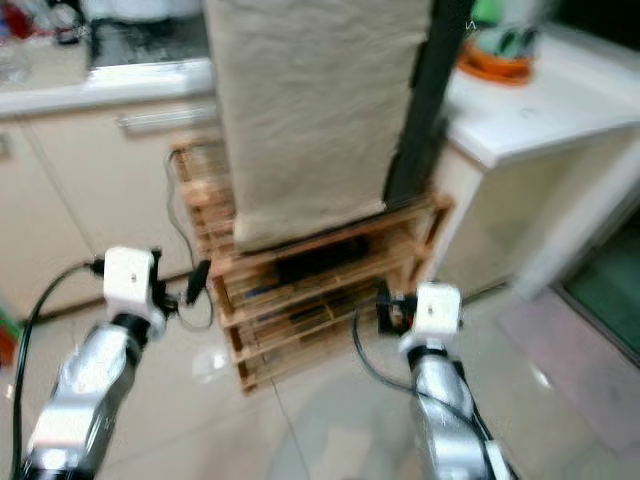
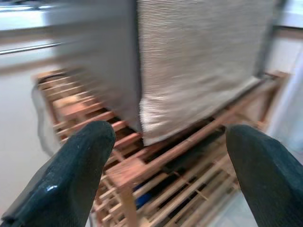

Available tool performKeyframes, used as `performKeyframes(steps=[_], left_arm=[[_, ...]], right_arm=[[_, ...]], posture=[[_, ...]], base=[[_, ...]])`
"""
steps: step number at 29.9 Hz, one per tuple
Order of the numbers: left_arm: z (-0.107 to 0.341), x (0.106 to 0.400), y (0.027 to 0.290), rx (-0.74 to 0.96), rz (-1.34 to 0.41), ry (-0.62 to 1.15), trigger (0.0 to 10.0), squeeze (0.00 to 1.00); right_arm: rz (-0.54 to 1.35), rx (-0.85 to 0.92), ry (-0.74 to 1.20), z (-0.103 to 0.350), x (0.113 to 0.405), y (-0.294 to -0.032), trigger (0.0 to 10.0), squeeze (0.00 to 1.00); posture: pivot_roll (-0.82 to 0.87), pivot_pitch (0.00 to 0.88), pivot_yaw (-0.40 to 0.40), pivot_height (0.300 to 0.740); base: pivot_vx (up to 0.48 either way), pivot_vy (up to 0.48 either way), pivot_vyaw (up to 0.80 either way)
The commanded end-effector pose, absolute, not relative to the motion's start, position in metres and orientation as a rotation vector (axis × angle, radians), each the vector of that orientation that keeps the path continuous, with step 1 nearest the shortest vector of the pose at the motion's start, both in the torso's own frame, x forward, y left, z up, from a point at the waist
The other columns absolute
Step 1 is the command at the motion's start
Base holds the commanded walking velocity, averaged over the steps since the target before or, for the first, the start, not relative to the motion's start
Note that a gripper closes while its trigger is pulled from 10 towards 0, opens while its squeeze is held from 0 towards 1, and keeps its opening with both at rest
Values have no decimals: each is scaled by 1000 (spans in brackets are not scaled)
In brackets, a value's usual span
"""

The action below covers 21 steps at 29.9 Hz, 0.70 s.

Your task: Restocking fridge

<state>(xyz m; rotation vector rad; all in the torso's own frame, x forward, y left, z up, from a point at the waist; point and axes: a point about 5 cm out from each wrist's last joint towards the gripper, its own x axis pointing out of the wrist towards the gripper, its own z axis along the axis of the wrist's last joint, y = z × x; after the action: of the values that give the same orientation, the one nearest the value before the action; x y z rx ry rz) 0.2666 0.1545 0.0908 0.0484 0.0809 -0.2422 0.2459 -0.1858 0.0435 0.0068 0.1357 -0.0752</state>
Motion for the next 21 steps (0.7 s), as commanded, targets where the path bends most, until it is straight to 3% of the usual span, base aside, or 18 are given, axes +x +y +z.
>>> performKeyframes(steps=[1,21], left_arm=[[97,271,164,87,-226,62,10000,0],[103,269,157,69,-277,17,10000,0]], right_arm=[[-58,22,117,48,249,-179,10000,0],[-63,13,119,47,250,-181,10000,0]], posture=[[-23,0,8,740],[-24,0,6,740]], base=[[0,472,-788],[287,369,-774]])
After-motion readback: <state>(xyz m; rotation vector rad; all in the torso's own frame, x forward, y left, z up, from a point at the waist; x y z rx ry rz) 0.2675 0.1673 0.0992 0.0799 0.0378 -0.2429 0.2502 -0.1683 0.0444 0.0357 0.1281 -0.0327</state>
